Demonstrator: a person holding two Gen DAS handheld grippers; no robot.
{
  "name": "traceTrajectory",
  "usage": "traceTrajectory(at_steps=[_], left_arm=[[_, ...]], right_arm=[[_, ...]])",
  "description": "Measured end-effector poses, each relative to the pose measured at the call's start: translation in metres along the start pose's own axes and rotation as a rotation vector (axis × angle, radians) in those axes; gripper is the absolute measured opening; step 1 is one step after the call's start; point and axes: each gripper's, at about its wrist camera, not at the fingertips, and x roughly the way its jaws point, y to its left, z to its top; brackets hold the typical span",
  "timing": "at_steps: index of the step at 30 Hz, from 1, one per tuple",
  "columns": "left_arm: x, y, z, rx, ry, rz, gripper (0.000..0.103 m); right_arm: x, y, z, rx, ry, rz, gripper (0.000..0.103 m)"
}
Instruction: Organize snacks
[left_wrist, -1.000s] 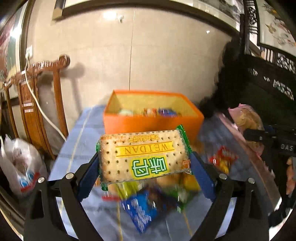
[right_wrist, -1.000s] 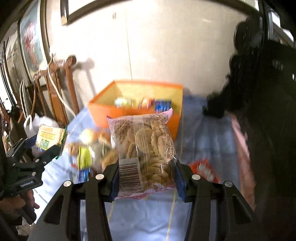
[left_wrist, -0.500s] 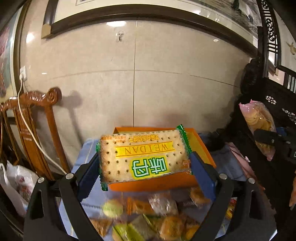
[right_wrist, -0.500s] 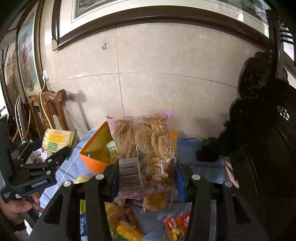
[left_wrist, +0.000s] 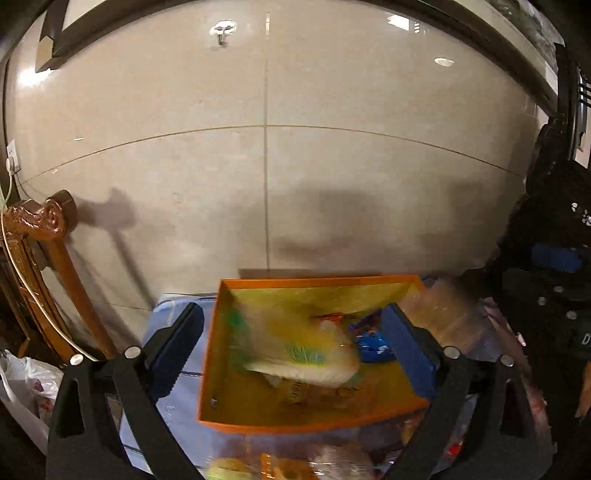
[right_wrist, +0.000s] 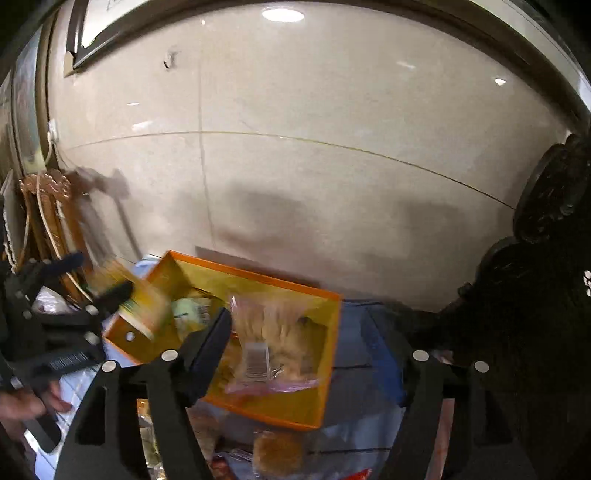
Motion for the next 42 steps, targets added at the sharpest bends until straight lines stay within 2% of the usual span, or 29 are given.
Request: traceTrajectory(at_steps=[2, 5, 7, 11, 14, 16, 19, 21, 26, 29, 30, 31, 33, 35, 37, 38, 39, 40, 42], left_arm=[[-0.003, 0.005, -0.009, 0.029, -0.004, 0.006, 0.097], [-0.015, 0.013, -0.041, 0.076, 0.021, 0.012, 0.098], [-0.025, 0.016, -0.075, 0.102, 0.050, -0.018, 0.098], [-0.044, 0.010, -0.158, 0.186, 0.117, -0.101, 0.098], [-0.060, 0.003, -0.221, 0.226, 0.173, -0.194, 0.098], [-0.073, -0.003, -0.257, 0.232, 0.187, -0.241, 0.098], [-0.074, -0.010, -0.297, 0.243, 0.238, -0.243, 0.098], [-0.070, -0.014, -0.308, 0.212, 0.259, -0.238, 0.098], [-0.059, -0.020, -0.318, 0.078, 0.250, -0.208, 0.098], [-0.040, -0.026, -0.318, 0.047, 0.273, -0.151, 0.099], [-0.036, -0.025, -0.319, 0.026, 0.274, -0.143, 0.099], [-0.033, -0.025, -0.319, 0.012, 0.276, -0.124, 0.099], [-0.031, -0.020, -0.321, -0.056, 0.281, -0.106, 0.097], [-0.035, -0.014, -0.323, -0.111, 0.258, -0.122, 0.076], [-0.042, -0.013, -0.324, -0.118, 0.227, -0.132, 0.067], [-0.044, -0.013, -0.325, -0.123, 0.213, -0.151, 0.054], [-0.048, -0.013, -0.324, -0.114, 0.200, -0.155, 0.047], [-0.051, -0.013, -0.325, -0.111, 0.199, -0.156, 0.043], [-0.052, -0.014, -0.325, -0.103, 0.205, -0.155, 0.043]], right_arm=[[-0.003, -0.006, -0.013, 0.027, 0.002, 0.007, 0.072], [-0.004, -0.014, -0.046, 0.062, 0.041, 0.021, 0.072], [-0.004, -0.015, -0.072, 0.076, 0.079, 0.035, 0.074], [-0.005, 0.000, -0.150, 0.072, 0.168, 0.082, 0.082], [0.005, 0.027, -0.207, -0.007, 0.261, 0.128, 0.082], [0.012, 0.042, -0.231, -0.059, 0.303, 0.151, 0.082], [0.023, 0.061, -0.255, -0.135, 0.339, 0.174, 0.082], [0.030, 0.069, -0.262, -0.157, 0.356, 0.190, 0.082], [0.045, 0.083, -0.266, -0.192, 0.380, 0.204, 0.082], [0.055, 0.089, -0.267, -0.216, 0.398, 0.188, 0.082], [0.058, 0.091, -0.270, -0.216, 0.412, 0.184, 0.075], [0.062, 0.093, -0.275, -0.215, 0.435, 0.178, 0.064], [0.061, 0.096, -0.279, -0.235, 0.437, 0.168, 0.053], [0.055, 0.095, -0.282, -0.242, 0.427, 0.175, 0.047], [0.045, 0.090, -0.286, -0.228, 0.402, 0.172, 0.045], [0.041, 0.088, -0.288, -0.217, 0.394, 0.171, 0.045], [0.038, 0.086, -0.290, -0.206, 0.392, 0.174, 0.045], [0.036, 0.084, -0.292, -0.197, 0.391, 0.179, 0.045], [0.030, 0.084, -0.297, -0.190, 0.390, 0.191, 0.045]])
